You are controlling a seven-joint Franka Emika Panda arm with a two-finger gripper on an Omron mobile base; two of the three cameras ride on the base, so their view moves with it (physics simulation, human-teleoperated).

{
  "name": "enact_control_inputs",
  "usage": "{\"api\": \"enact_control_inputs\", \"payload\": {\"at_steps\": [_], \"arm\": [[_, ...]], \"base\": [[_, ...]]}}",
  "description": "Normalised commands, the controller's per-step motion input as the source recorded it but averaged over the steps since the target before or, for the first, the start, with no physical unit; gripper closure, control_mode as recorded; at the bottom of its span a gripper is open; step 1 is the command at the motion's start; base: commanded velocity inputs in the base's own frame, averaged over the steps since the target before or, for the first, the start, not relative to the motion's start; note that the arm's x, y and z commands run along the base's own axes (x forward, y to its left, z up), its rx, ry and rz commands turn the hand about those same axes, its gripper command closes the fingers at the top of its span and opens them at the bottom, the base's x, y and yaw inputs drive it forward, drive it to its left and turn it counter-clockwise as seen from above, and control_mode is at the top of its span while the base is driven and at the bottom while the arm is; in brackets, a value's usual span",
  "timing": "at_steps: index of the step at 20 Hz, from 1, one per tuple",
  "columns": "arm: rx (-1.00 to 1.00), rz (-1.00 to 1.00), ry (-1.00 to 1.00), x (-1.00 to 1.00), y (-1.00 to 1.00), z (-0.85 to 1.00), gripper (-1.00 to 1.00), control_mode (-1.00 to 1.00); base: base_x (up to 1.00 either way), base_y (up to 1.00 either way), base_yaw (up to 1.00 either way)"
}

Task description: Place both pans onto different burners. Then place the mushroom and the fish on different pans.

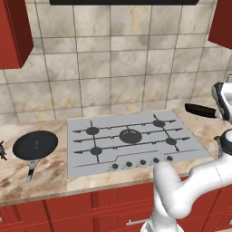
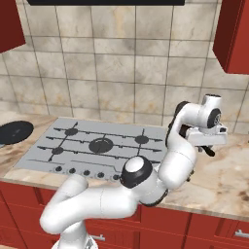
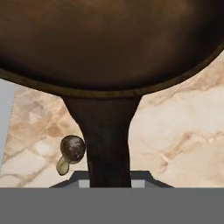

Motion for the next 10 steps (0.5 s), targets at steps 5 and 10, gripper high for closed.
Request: {"api": "enact_control_inputs", "payload": {"at_steps": [5, 10], "arm": [[0.00, 0.07, -0.08, -0.60, 0.46, 0.00, 1.00, -1.00], [-0.02, 0.05, -0.12, -0.49, 0.46, 0.03, 1.00, -1.00]], "base": [[0.00, 0.00, 0.00], [0.00, 0.00, 0.00]]}}
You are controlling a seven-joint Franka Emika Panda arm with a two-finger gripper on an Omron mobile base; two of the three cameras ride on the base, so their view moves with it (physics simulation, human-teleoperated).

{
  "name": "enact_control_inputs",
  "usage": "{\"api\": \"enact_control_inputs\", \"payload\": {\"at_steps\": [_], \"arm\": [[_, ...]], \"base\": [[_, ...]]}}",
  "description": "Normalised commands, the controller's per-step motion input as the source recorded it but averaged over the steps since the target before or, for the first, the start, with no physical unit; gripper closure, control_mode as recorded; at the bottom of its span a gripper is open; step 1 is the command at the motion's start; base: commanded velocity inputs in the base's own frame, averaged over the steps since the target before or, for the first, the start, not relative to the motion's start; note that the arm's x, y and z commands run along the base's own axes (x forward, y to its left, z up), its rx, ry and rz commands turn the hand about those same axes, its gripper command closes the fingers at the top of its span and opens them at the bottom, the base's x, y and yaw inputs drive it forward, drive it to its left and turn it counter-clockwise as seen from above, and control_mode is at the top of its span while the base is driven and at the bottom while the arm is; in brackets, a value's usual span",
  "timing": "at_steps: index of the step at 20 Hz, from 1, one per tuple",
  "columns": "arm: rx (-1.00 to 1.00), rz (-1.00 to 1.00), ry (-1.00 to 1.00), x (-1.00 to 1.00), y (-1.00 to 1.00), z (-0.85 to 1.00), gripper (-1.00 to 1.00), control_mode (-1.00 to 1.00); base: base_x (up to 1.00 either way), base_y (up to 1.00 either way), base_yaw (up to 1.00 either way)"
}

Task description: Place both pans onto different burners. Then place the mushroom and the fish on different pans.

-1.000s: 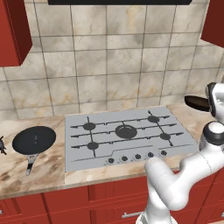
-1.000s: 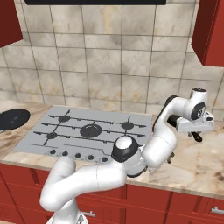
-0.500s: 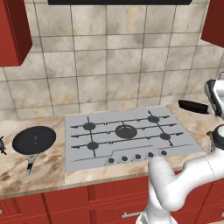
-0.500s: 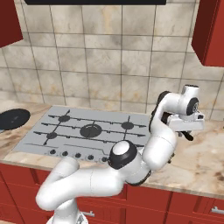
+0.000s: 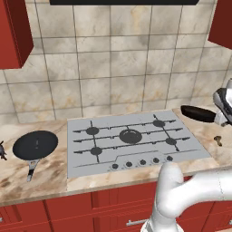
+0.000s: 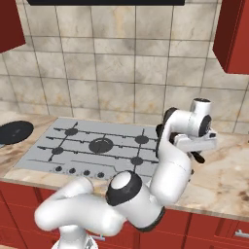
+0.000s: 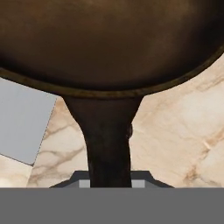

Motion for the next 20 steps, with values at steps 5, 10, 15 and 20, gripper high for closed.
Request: {"api": "enact_control_inputs", "payload": {"at_steps": [5, 10, 15, 20], "arm": [[-0.07, 0.04, -0.13, -0.46, 0.57, 0.00, 1.00, -1.00], [-0.08, 0.04, -0.12, -0.19, 0.48, 0.00, 1.00, -1.00], [-0.05, 0.07, -0.04, 0.00, 0.38, 0.00, 1.00, -1.00], [-0.08, 0.07, 0.00, 0.01, 0.45, 0.00, 1.00, -1.00]], "base": [[0.00, 0.00, 0.00], [0.00, 0.00, 0.00], [0.00, 0.00, 0.00], [0.00, 0.00, 0.00]]}}
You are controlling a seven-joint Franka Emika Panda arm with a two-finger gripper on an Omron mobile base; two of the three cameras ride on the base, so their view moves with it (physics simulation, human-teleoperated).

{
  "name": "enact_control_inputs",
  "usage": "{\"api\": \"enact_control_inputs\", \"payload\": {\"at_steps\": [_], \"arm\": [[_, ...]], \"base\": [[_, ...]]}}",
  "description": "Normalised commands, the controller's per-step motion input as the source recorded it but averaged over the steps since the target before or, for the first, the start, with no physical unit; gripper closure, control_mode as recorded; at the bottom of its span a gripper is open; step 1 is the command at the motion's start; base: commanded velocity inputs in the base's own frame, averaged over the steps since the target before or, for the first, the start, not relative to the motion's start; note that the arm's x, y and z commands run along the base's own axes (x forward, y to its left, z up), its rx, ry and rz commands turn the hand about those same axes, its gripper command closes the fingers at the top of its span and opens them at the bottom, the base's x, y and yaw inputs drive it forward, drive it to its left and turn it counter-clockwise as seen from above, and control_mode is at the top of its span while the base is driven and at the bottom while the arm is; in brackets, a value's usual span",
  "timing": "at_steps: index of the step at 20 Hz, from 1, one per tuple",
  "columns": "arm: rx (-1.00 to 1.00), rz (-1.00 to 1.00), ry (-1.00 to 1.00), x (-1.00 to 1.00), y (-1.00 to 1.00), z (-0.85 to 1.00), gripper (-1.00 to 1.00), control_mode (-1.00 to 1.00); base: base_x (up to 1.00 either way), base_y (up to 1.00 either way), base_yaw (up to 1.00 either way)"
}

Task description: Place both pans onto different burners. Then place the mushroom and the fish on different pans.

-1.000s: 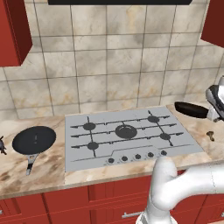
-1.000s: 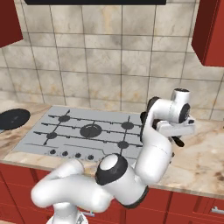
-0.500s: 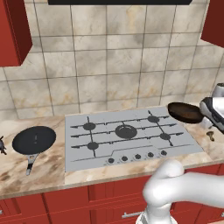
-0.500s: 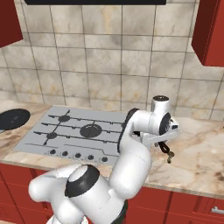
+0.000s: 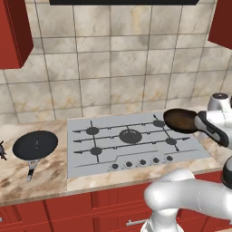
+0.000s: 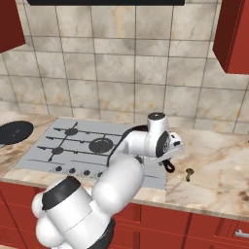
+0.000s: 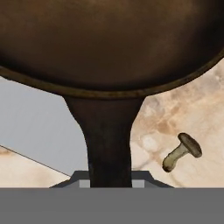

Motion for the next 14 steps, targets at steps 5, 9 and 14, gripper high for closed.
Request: {"api": "enact_control_inputs", "payload": {"at_steps": [5, 9, 14], "arm": [[-0.08, 0.08, 0.00, 0.19, 0.31, -0.02, 1.00, -1.00], [-0.03, 0.11, 0.00, 0.27, 0.09, -0.08, 1.00, -1.00], [0.00, 0.17, 0.01, 0.29, 0.00, -0.13, 1.00, -1.00]], "base": [[0.00, 0.00, 0.00], [0.00, 0.00, 0.00], [0.00, 0.00, 0.00]]}}
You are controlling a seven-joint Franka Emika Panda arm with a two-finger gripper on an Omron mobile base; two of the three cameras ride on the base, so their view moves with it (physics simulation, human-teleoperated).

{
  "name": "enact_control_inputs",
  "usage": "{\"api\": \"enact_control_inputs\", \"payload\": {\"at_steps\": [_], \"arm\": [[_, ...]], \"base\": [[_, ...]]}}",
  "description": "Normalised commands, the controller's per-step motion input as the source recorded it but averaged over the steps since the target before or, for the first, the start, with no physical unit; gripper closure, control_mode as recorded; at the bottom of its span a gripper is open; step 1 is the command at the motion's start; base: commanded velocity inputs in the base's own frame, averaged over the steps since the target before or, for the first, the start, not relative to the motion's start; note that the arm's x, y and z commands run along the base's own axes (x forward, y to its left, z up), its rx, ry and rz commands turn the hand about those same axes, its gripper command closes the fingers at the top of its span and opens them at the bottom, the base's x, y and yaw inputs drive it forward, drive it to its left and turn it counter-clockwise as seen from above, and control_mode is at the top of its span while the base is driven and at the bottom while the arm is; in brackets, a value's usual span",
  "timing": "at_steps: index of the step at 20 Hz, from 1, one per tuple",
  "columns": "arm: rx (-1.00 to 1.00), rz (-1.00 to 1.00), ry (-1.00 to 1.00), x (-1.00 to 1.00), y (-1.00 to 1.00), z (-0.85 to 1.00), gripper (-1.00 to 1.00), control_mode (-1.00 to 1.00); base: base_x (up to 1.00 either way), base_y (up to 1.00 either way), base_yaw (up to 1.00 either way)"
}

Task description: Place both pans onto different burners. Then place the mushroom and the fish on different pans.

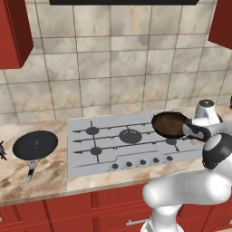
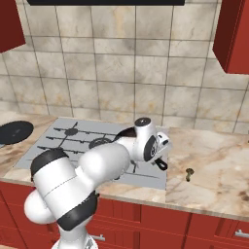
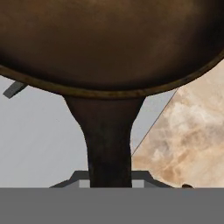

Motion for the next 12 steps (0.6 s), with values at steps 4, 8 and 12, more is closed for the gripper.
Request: {"api": "enact_control_inputs", "payload": {"at_steps": [4, 8, 12], "arm": [[0.00, 0.17, 0.04, 0.21, 0.00, -0.13, 1.00, -1.00], [0.00, 0.16, 0.08, 0.19, -0.01, -0.15, 1.00, -1.00], [0.00, 0.15, 0.12, 0.12, -0.11, -0.15, 1.00, -1.00]], "base": [[0.00, 0.00, 0.00], [0.00, 0.00, 0.00], [0.00, 0.00, 0.00]]}}
